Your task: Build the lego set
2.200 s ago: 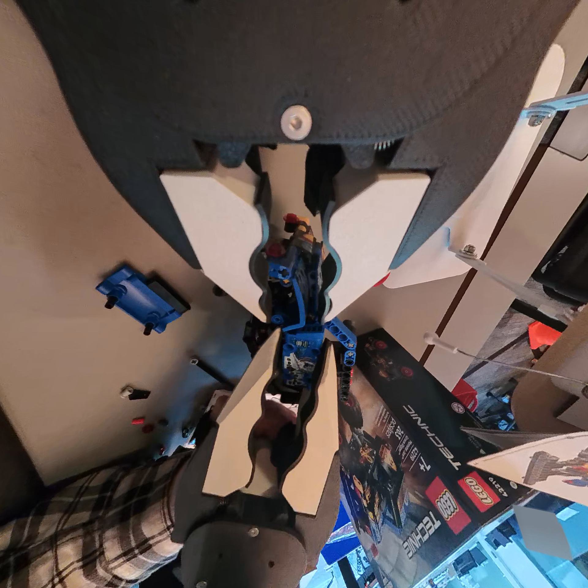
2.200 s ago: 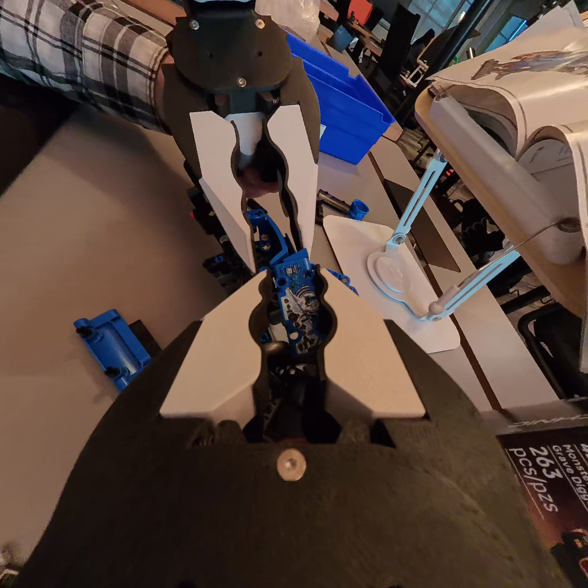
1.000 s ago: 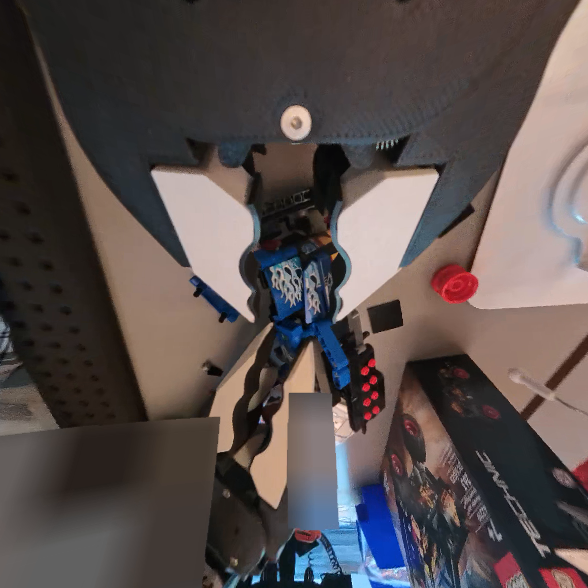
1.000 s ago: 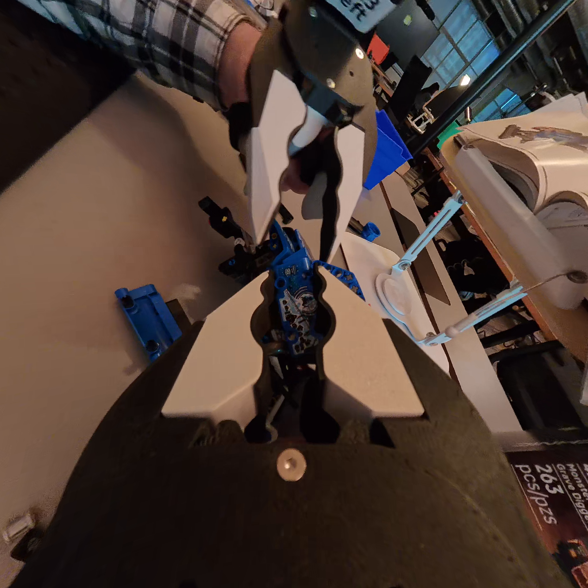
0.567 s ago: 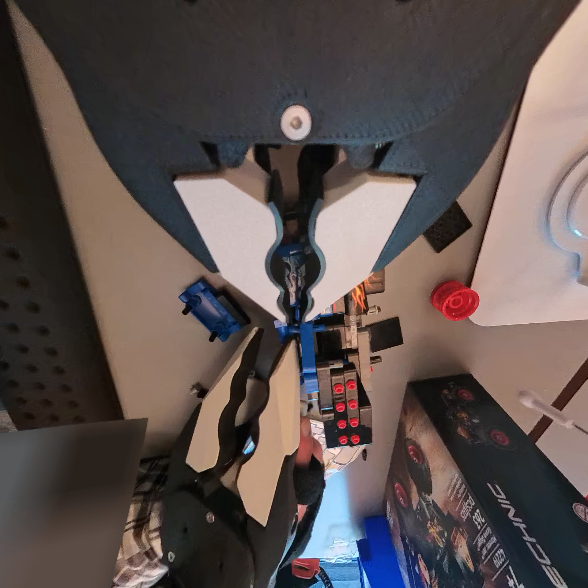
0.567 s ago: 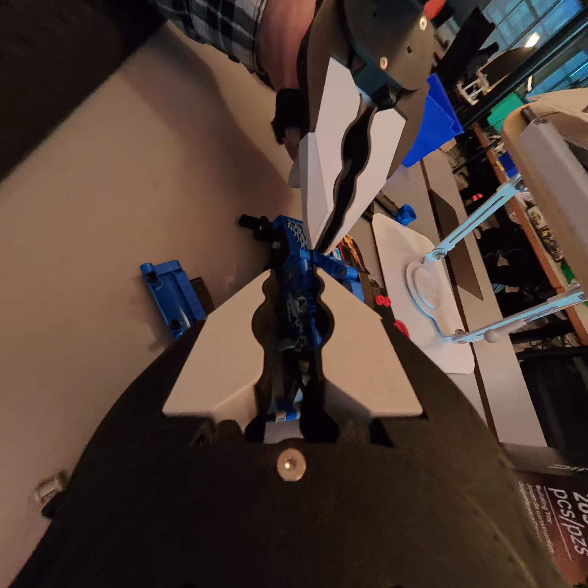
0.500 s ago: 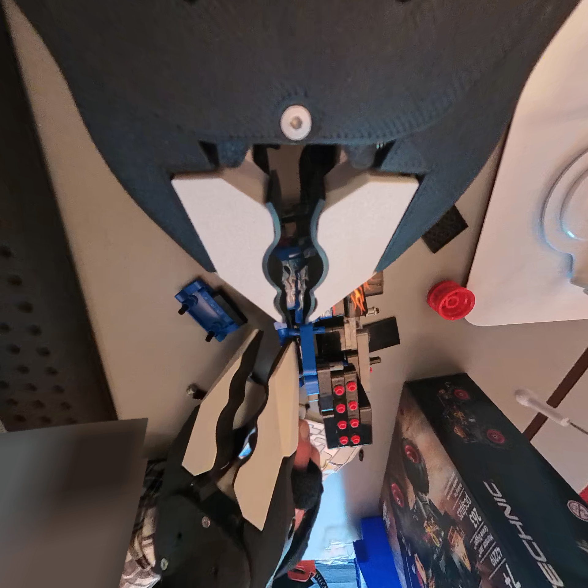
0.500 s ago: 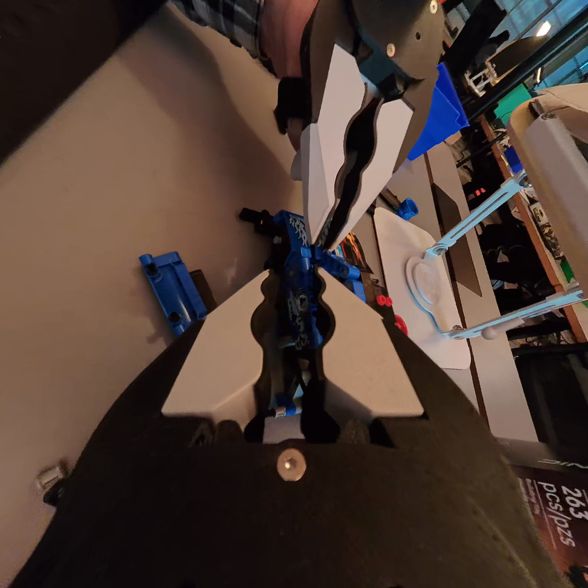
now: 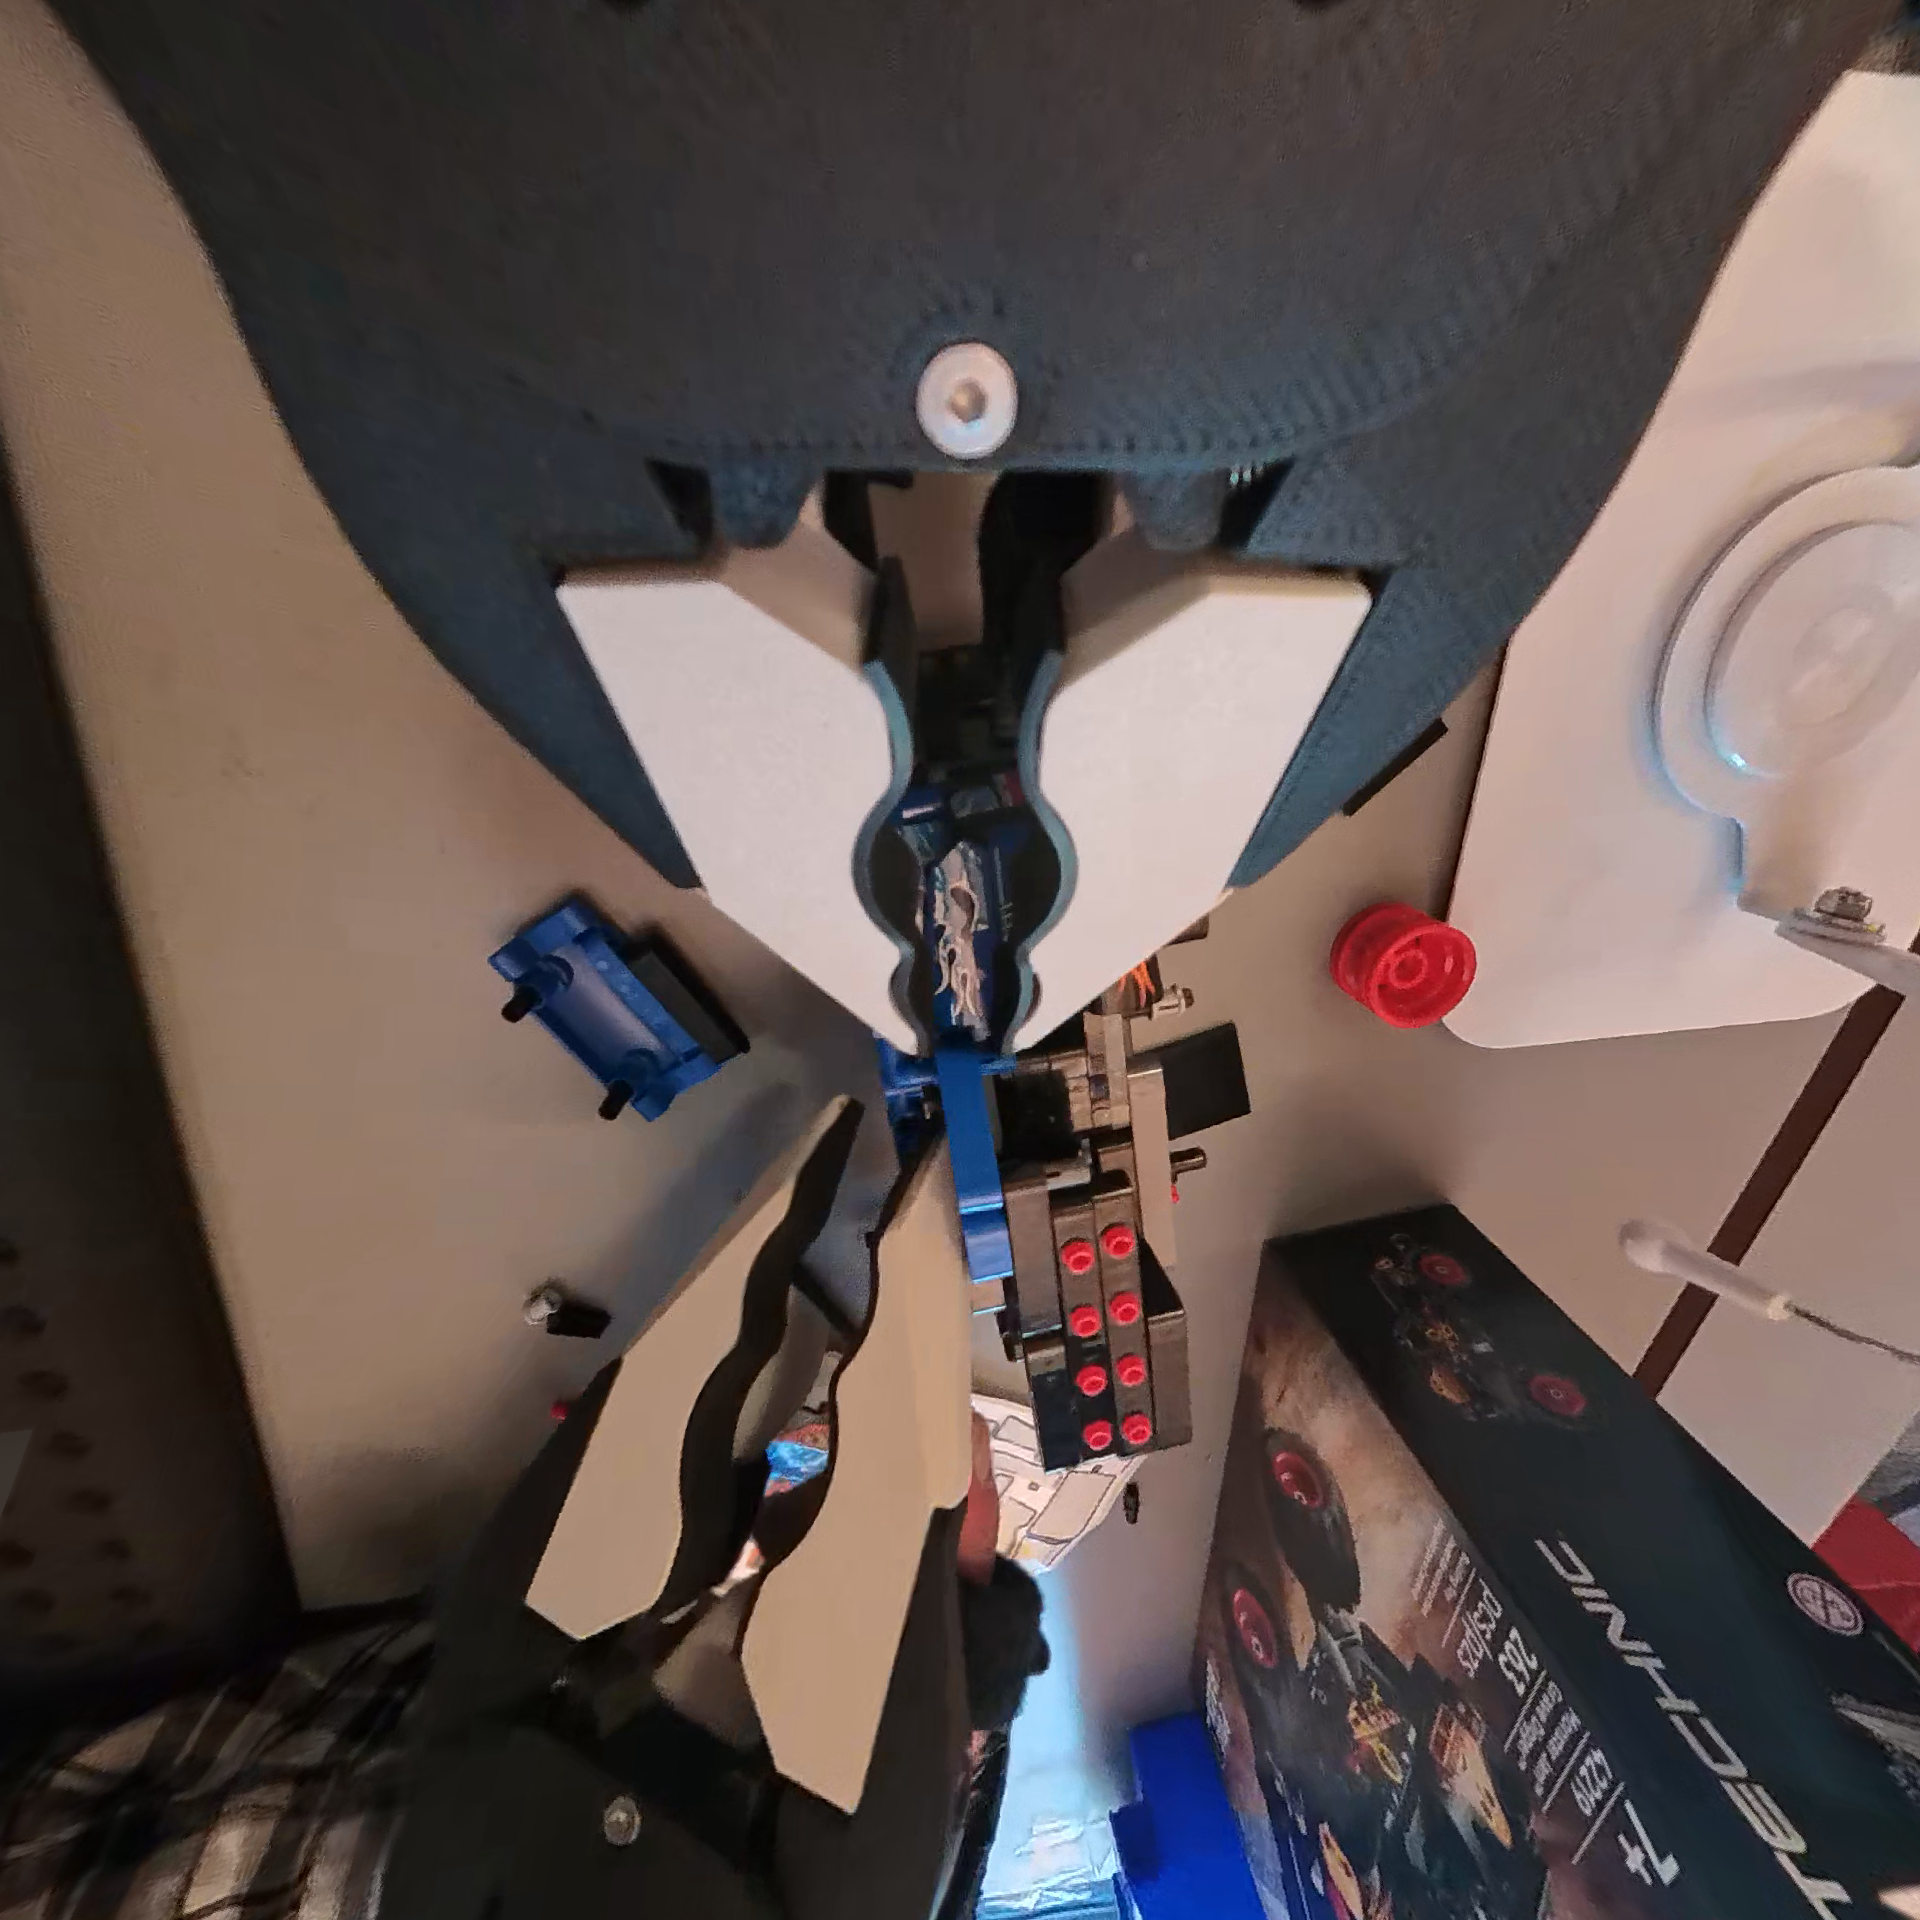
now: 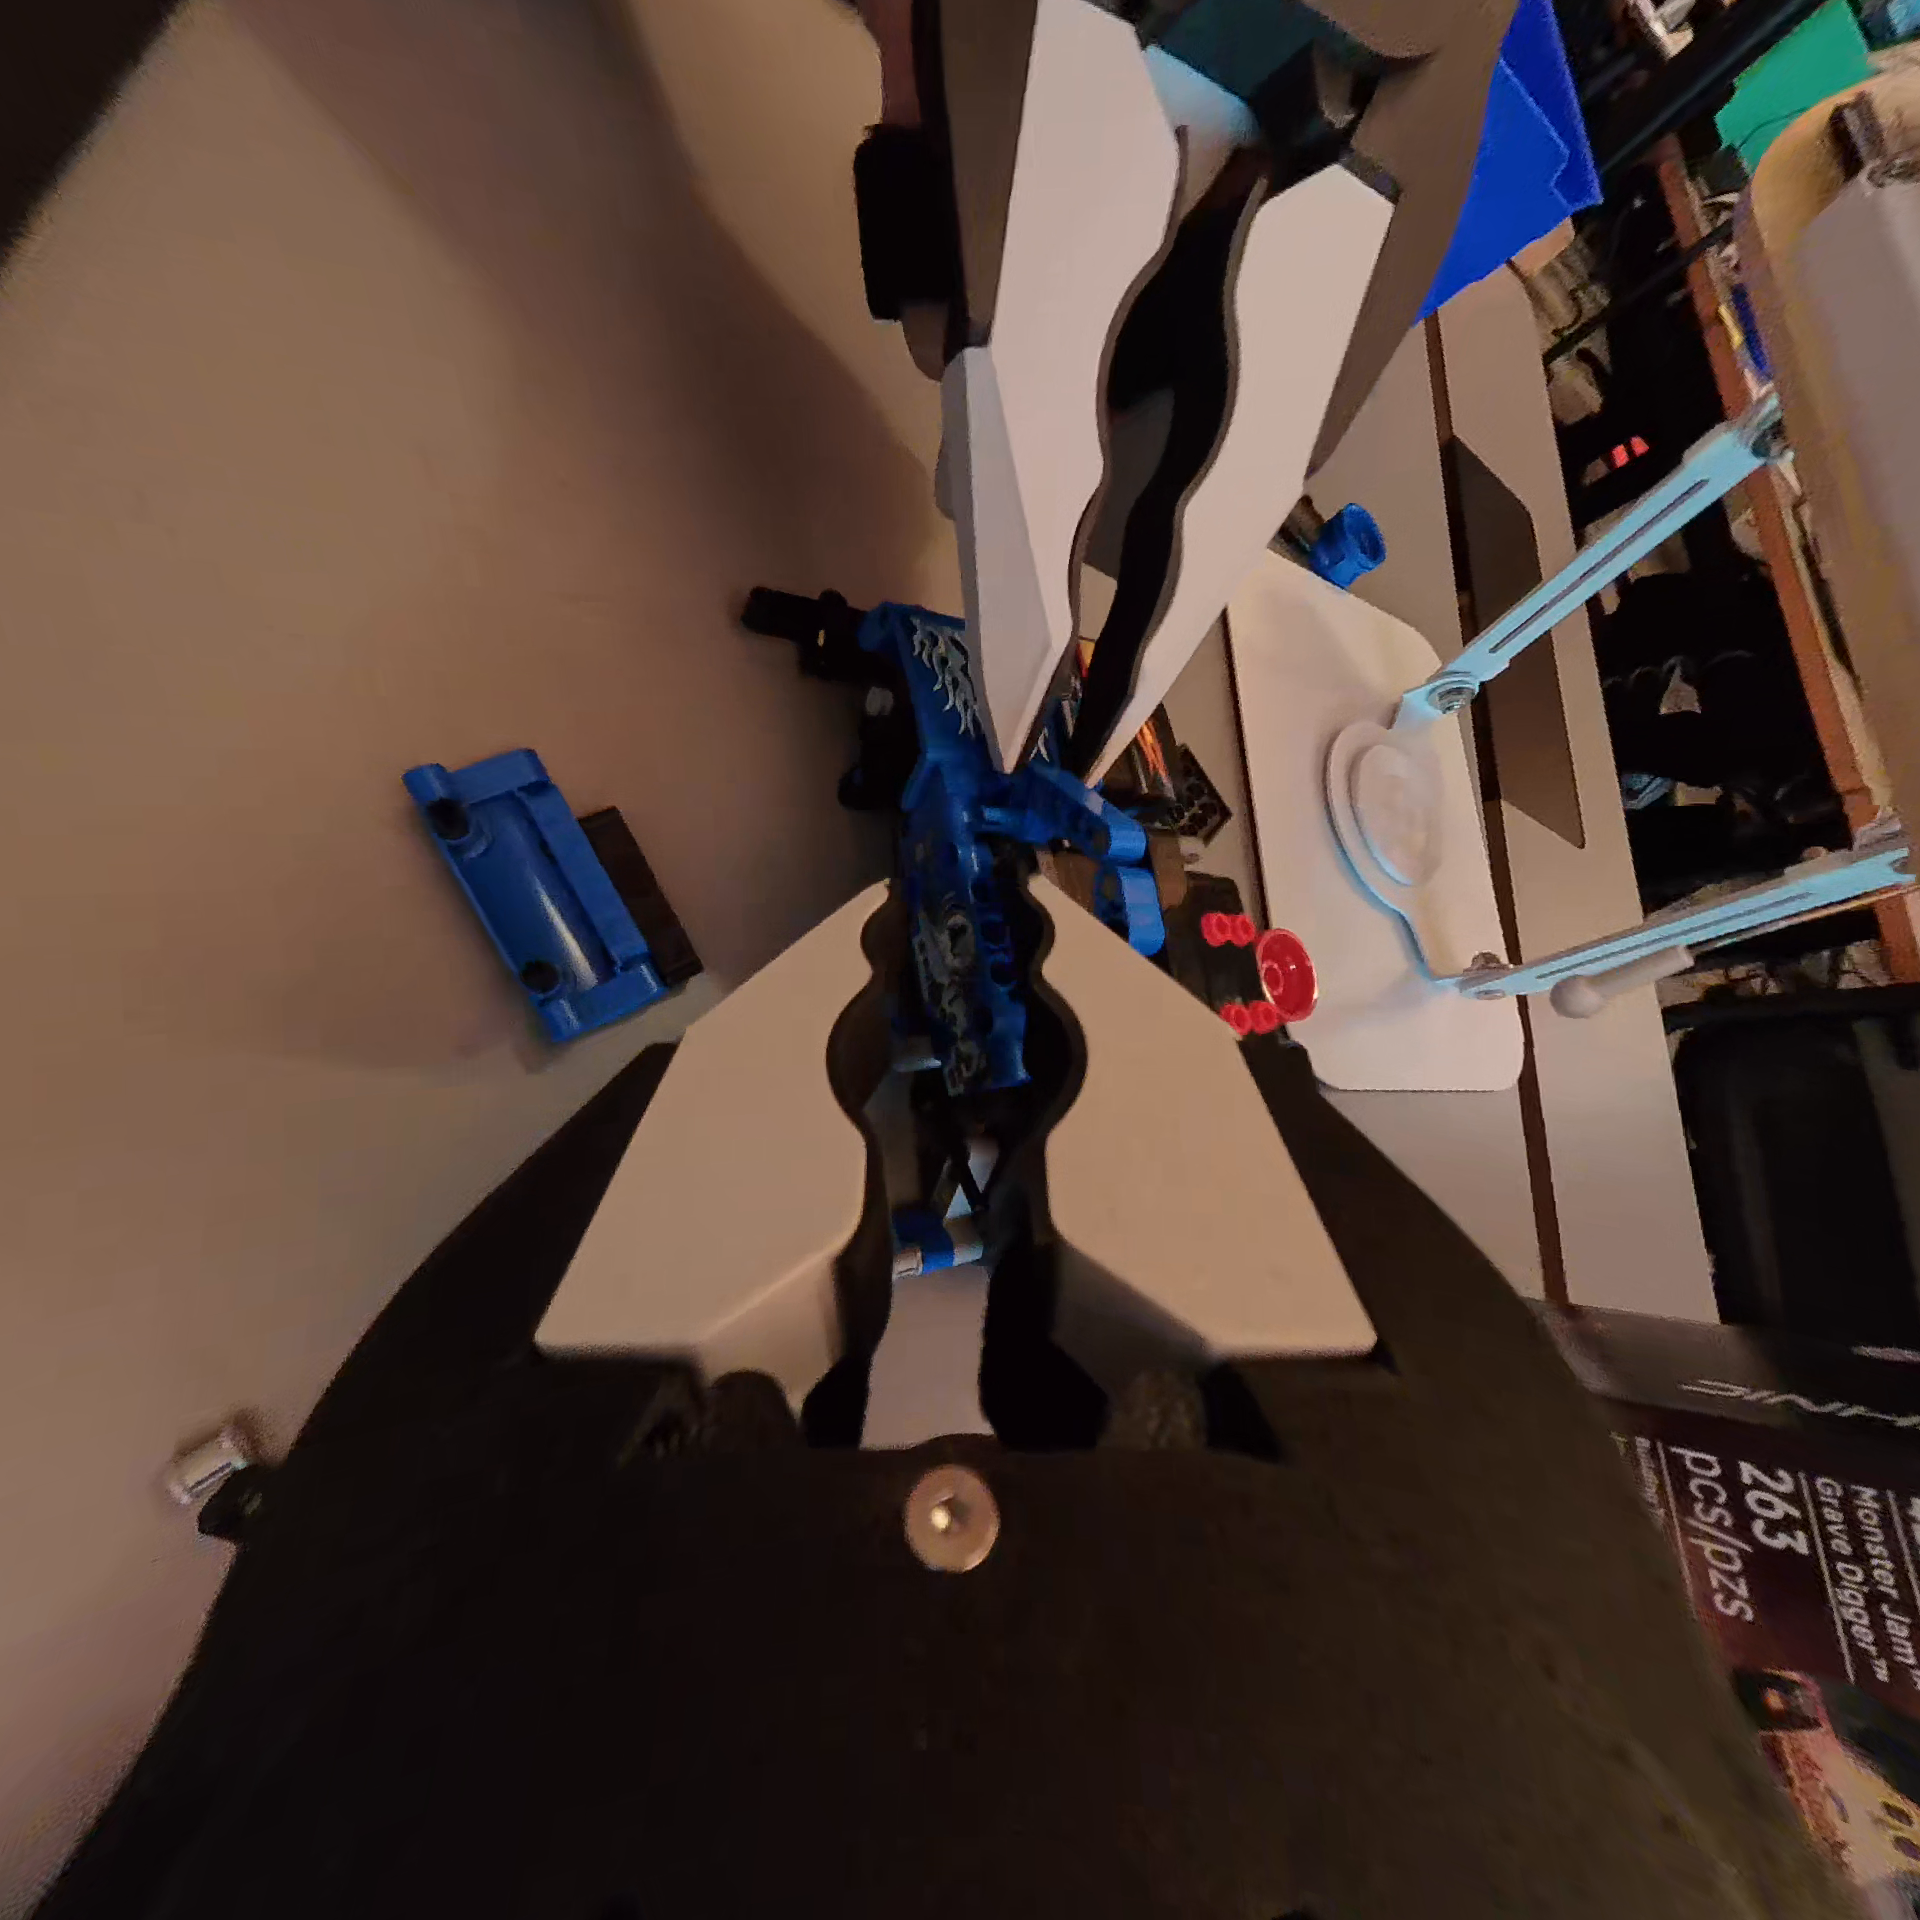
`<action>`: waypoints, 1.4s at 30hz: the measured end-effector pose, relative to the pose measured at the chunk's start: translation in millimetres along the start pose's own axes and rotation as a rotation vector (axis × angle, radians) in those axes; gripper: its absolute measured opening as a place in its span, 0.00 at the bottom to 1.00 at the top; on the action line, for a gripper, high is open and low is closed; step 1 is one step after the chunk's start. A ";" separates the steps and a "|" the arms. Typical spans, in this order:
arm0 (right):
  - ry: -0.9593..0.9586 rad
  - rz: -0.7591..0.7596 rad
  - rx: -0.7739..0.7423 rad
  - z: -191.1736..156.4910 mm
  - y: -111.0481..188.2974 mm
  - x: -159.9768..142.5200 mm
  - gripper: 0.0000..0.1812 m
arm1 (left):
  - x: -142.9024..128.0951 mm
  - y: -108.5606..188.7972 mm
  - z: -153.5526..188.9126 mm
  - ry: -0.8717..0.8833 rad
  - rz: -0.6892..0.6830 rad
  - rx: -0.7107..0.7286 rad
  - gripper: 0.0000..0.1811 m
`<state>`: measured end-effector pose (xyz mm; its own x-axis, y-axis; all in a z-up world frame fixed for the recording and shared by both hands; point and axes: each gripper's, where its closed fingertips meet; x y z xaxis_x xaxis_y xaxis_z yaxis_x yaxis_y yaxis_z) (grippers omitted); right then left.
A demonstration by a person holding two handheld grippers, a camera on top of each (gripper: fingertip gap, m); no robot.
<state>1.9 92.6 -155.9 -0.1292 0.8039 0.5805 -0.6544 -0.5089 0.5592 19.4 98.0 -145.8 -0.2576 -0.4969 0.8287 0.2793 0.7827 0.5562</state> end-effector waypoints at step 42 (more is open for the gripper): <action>0.162 -0.144 0.056 -10.1 6.9 -1.0 0.10 | 3.1 -12.3 -2.8 -0.046 -0.046 0.061 0.07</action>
<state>-10.0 91.4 -158.6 -0.1584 0.9062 0.3921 -0.6333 -0.3980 0.6637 17.8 85.8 -149.9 -0.3113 -0.5161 0.7979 0.2100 0.7815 0.5875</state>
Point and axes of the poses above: each gripper's, where its closed fingertips meet, y back along the fingers, x out of its top, z = x × y across the jaws, and after that the axes turned 6 degrees about y, right-handed
